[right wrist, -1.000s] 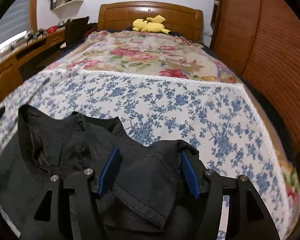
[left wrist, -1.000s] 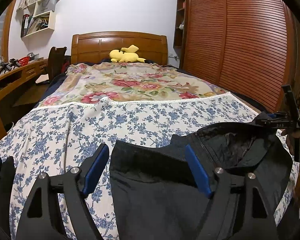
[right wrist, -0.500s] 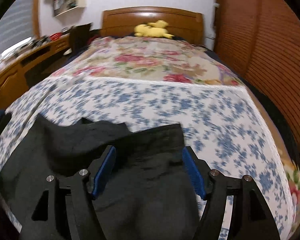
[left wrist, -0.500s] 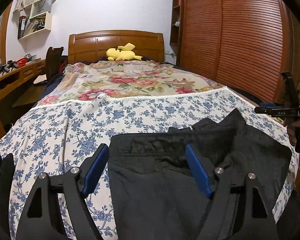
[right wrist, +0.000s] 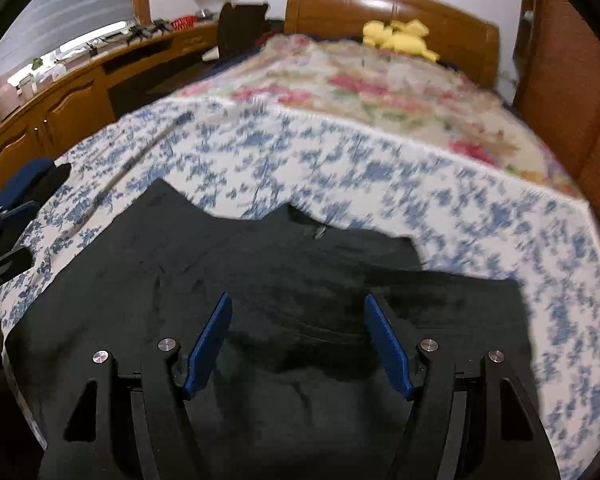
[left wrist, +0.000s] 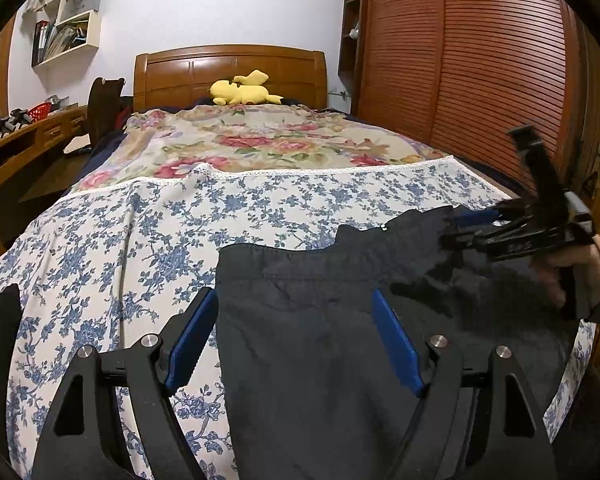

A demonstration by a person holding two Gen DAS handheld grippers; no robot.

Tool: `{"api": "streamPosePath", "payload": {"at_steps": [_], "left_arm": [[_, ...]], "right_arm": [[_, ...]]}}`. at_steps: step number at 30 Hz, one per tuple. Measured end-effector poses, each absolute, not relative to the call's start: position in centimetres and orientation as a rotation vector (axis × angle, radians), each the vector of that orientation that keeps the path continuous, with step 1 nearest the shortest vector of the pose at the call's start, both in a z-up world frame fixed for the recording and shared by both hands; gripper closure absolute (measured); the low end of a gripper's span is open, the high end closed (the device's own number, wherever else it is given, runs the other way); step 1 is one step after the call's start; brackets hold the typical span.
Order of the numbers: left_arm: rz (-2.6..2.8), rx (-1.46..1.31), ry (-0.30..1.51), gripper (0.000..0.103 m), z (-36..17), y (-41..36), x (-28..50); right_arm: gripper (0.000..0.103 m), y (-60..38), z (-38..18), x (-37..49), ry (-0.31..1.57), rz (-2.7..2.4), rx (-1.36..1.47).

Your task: Fold large clothes

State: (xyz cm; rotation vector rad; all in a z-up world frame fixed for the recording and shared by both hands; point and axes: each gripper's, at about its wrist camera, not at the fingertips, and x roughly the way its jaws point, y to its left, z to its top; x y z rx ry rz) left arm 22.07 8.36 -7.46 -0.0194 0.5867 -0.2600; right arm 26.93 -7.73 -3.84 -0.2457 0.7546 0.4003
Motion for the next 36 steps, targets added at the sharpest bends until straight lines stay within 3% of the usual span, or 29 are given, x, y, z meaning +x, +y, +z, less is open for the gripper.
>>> {"api": "streamPosePath", "payload": {"at_steps": [8, 10, 12, 15, 17, 22, 24, 27, 30, 36], "left_arm": [[-0.262, -0.027, 0.585, 0.024, -7.6, 8.9, 21.9], [-0.258, -0.025, 0.586, 0.024, -7.6, 8.8, 21.9], [-0.26, -0.025, 0.586, 0.024, -7.6, 8.9, 21.9], [-0.261, -0.024, 0.584, 0.024, -7.6, 8.9, 21.9], [-0.264, -0.021, 0.582, 0.024, -7.6, 8.8, 21.8], [-0.281, -0.016, 0.579, 0.024, -7.5, 8.0, 21.9], [-0.29, -0.014, 0.575, 0.024, -7.3, 7.5, 21.9], [-0.305, -0.011, 0.57, 0.024, -7.2, 6.7, 22.1], [-0.322, -0.012, 0.568, 0.024, -7.1, 6.0, 22.2], [-0.357, -0.001, 0.585, 0.024, -7.9, 4.3, 22.5]], "right_arm": [[0.035, -5.8, -6.6, 31.9, 0.849, 0.312, -0.281], [0.045, -5.1, -7.2, 32.5, 0.855, 0.29, -0.318], [0.069, -4.5, -7.8, 33.3, 0.855, 0.271, -0.352], [0.091, -4.3, -8.2, 33.9, 0.853, 0.292, -0.359], [0.094, -4.2, -8.0, 34.0, 0.837, 0.309, -0.364], [0.094, -4.0, -4.9, 34.0, 0.706, 0.302, -0.327], [0.09, -4.0, -4.0, 34.3, 0.711, 0.301, -0.304], [0.061, -4.3, -3.3, 34.0, 0.719, 0.317, -0.299], [0.045, -6.4, -1.8, 32.8, 0.681, 0.333, -0.272], [0.044, -13.0, -1.3, 32.7, 0.691, 0.208, -0.254]]}}
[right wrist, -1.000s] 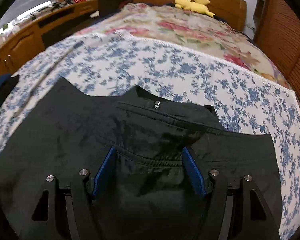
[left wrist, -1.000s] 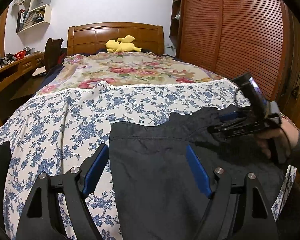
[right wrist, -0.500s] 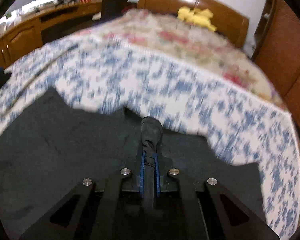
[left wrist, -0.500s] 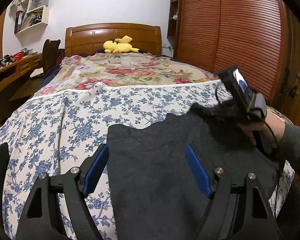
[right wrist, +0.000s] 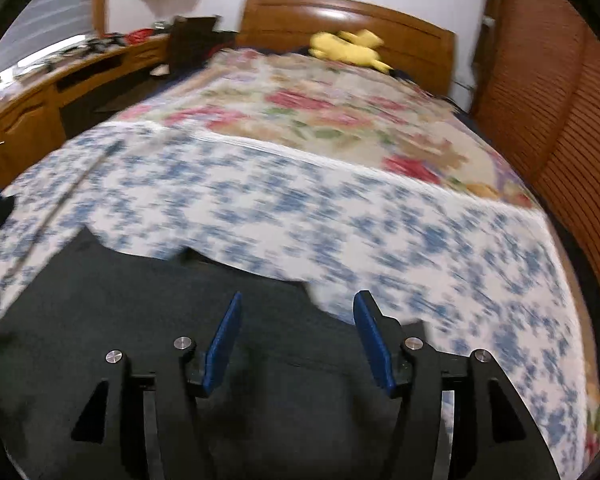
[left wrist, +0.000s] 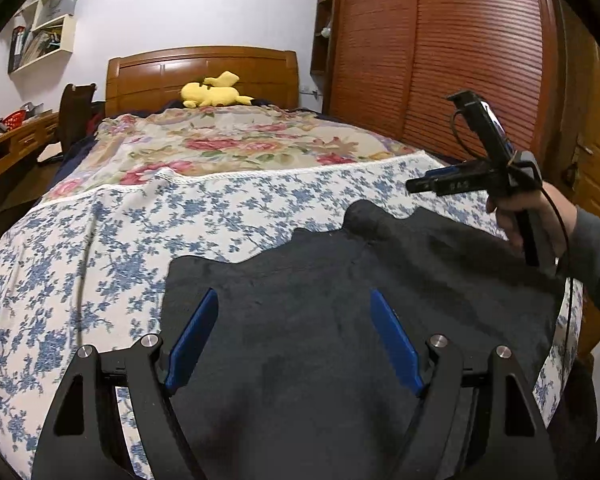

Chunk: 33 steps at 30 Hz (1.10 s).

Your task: Fold large clothes

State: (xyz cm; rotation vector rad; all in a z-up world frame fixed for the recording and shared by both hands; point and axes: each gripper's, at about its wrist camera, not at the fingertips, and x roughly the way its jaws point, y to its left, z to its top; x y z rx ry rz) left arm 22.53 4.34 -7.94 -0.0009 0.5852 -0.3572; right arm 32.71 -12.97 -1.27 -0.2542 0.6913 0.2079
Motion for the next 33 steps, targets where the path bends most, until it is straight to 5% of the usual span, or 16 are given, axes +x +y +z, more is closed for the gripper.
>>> {"api": "streamPosePath", "payload": {"at_steps": [11, 14, 17, 25, 28, 30, 33], "left_arm": [[-0.373, 0.038, 0.658, 0.024, -10.4, 2.2, 23.6], [-0.375, 0.039, 0.668, 0.024, -10.7, 2.0, 23.8], [-0.376, 0.037, 0.673, 0.024, -10.7, 1.8, 24.0], [-0.38, 0.037, 0.659, 0.024, -10.2, 1.6, 23.6], [-0.381, 0.041, 0.651, 0.024, -9.9, 1.5, 23.4], [-0.384, 0.041, 0.645, 0.024, -9.7, 1.3, 23.1], [-0.393, 0.044, 0.632, 0.024, -9.2, 0.9, 22.6]], "right_arm": [[0.047, -22.1, -8.0, 38.1, 0.914, 0.029, -0.114], [0.089, -22.5, -8.3, 39.5, 0.92, 0.107, -0.071], [0.096, -22.2, -7.8, 39.4, 0.872, 0.113, -0.133], [0.095, -23.5, -6.1, 38.9, 0.799, -0.065, -0.206], [0.077, -23.1, -4.5, 37.2, 0.772, -0.056, -0.221], [0.053, -23.2, -3.6, 35.4, 0.759, -0.015, -0.203], [0.05, -22.5, -2.9, 31.4, 0.741, 0.062, -0.188]]}}
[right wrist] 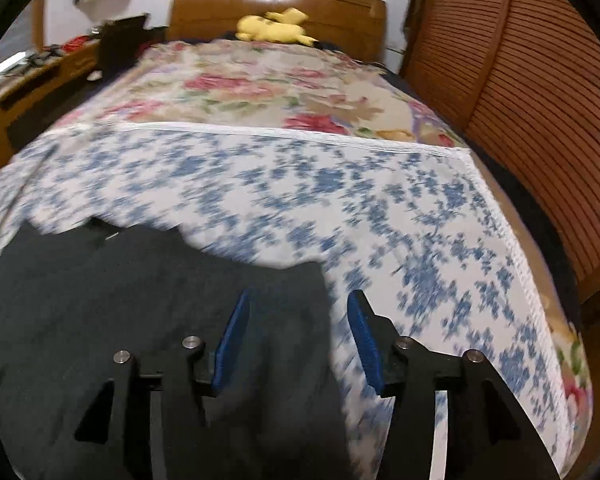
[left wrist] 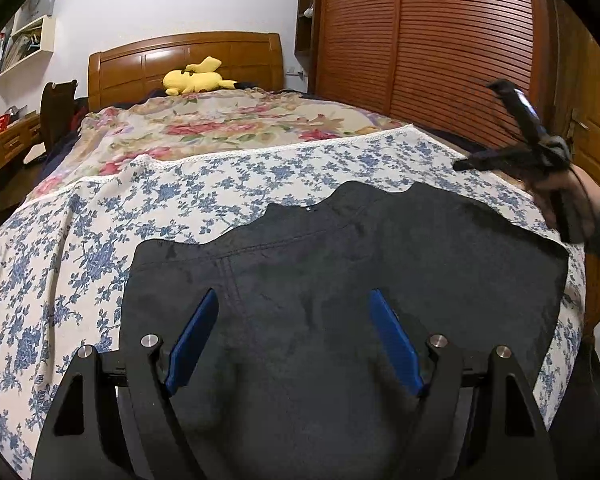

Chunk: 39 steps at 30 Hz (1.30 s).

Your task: Fold large clothes

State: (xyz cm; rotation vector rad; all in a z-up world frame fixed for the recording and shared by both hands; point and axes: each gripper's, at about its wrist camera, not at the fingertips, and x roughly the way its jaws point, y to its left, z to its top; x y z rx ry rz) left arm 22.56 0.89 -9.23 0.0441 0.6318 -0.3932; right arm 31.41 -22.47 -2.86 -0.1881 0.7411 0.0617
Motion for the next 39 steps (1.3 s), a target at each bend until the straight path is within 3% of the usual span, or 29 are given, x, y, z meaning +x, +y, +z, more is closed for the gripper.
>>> {"api": "streamPosePath", "payload": {"at_steps": [7, 16, 24, 39], "left_arm": [[-0.433, 0.057, 0.608, 0.024, -8.5, -0.8, 20.8], [-0.486, 0.074, 0.595, 0.024, -8.1, -3.3, 18.1], [-0.498, 0.087, 0.598, 0.024, -8.7, -4.9, 15.3], [-0.415, 0.039, 0.622, 0.024, -9.2, -3.7, 12.6]], "right_arm": [[0.05, -21.3, -4.8, 21.1, 0.774, 0.203, -0.233], [0.05, -23.4, -5.0, 14.6, 0.782, 0.212, -0.241], [0.05, -25.1, -9.0, 14.3, 0.839, 0.215, -0.133], [0.05, -18.4, -5.8, 12.0, 0.667, 0.333, -0.194]]}}
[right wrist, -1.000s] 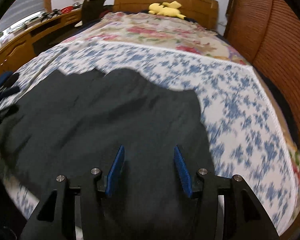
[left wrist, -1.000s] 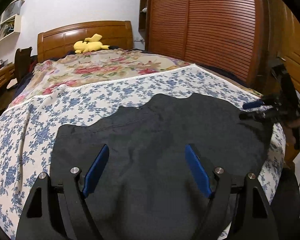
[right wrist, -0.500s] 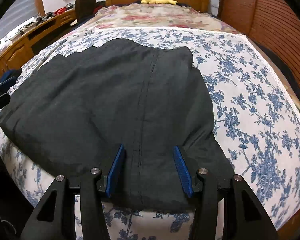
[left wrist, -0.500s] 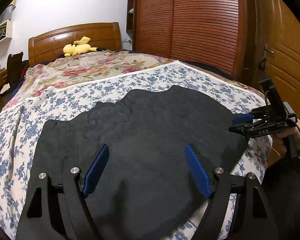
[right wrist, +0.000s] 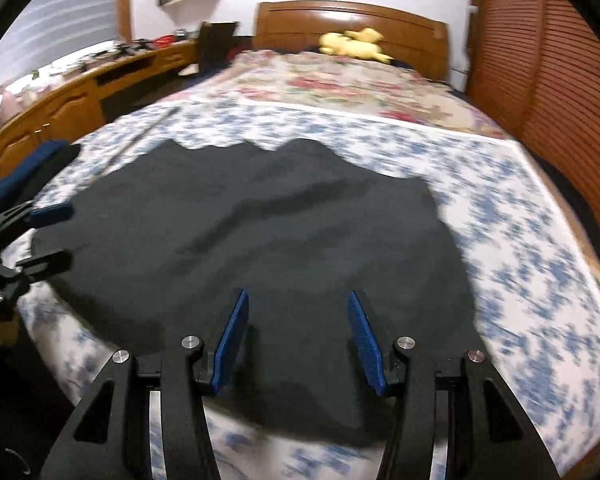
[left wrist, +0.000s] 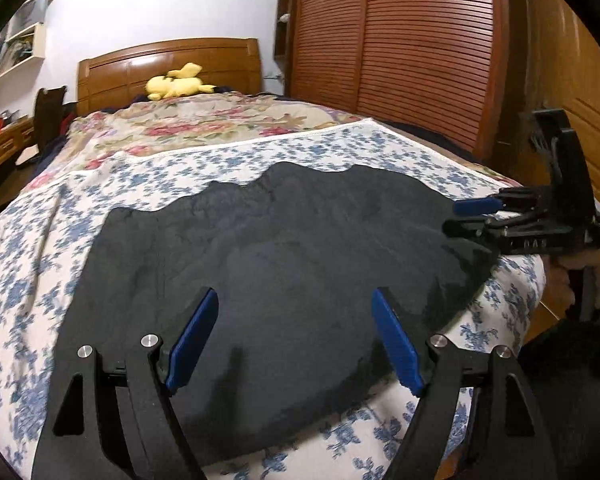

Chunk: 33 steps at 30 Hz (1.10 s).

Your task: Fold large clothes

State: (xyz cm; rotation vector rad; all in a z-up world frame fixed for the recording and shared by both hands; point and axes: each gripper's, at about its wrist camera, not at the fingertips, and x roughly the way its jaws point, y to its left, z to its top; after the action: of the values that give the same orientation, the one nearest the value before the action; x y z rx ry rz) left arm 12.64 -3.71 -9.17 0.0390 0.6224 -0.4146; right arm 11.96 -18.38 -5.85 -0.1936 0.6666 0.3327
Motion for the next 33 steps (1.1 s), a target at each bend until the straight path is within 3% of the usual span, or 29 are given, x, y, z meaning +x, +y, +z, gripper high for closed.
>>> {"api": "streamPosePath", "payload": {"at_steps": [10, 20, 33], "left_arm": [[-0.198, 0.017, 0.642, 0.024, -7.9, 2.2, 10.3], [-0.035, -0.058, 0.759, 0.024, -11.8, 7.7, 8.9], [-0.037, -0.134, 0.817, 0.024, -14.5, 9.1, 9.4]], "right_arm": [[0.05, -14.7, -11.4, 14.4, 0.681, 0.452, -0.301], [0.05, -15.0, -10.7, 13.1, 0.667, 0.466, -0.262], [0.05, -15.3, -10.5, 12.6, 0.656, 0.469, -0.256]]}}
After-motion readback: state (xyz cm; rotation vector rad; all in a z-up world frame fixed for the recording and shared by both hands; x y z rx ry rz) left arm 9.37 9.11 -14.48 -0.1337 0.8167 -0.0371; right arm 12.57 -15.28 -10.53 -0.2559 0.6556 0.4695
